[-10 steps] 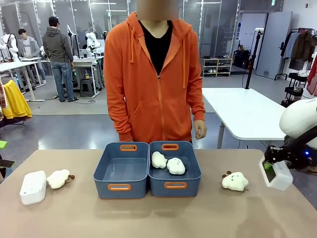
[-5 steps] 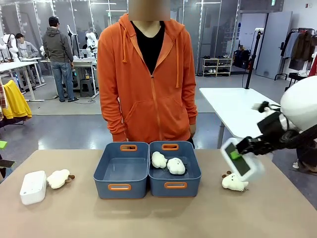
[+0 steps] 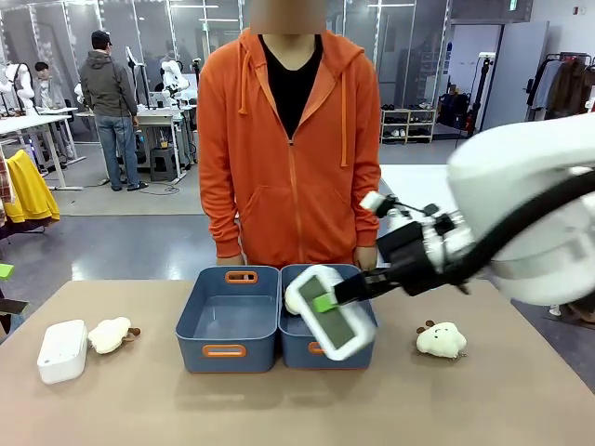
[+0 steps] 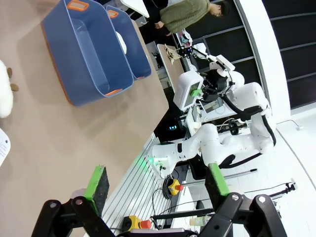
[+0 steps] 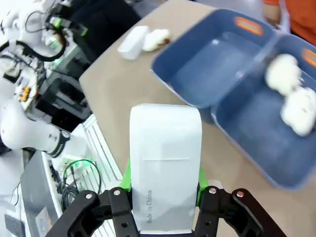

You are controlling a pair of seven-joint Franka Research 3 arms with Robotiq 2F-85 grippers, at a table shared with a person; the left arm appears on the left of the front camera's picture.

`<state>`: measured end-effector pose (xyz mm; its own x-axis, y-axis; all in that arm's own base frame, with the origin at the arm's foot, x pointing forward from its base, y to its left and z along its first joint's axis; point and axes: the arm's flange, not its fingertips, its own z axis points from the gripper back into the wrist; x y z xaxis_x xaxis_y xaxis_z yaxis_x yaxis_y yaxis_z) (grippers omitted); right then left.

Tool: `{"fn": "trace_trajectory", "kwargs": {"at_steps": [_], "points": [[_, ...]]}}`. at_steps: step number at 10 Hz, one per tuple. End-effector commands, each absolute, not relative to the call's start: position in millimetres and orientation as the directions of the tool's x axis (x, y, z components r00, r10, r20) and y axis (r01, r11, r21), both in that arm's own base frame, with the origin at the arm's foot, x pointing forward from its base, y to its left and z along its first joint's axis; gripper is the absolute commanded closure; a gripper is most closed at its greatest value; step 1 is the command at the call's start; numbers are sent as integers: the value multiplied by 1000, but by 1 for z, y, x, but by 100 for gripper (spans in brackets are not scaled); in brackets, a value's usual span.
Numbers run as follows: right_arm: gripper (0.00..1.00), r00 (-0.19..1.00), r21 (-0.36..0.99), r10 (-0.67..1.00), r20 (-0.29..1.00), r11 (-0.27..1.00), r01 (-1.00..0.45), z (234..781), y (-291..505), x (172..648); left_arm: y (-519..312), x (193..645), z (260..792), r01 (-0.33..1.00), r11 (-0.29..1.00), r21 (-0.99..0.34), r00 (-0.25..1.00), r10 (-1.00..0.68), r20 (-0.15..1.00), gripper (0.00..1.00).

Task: Sort the digital clocks into the basket.
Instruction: Pick up the Digital clock from the table and place it into the empty Plastic storage basket.

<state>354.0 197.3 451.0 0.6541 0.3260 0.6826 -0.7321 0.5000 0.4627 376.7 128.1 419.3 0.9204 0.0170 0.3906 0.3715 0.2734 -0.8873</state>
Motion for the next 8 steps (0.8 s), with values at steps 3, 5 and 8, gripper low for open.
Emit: {"fn": "trace_trajectory", "kwargs": {"at_steps": [3, 5, 8], "points": [[99, 590, 468, 227, 775, 422, -776, 431, 305, 405, 127, 374, 423, 370, 257, -892, 921, 25, 389, 0], [99, 567, 450, 228, 791, 410, -793, 431, 345, 417, 127, 374, 423, 370, 257, -892, 921, 25, 389, 0], [99, 553, 422, 212, 806, 450, -787, 415, 374, 467, 127, 374, 423, 370, 257, -892, 921, 25, 389, 0]]}}
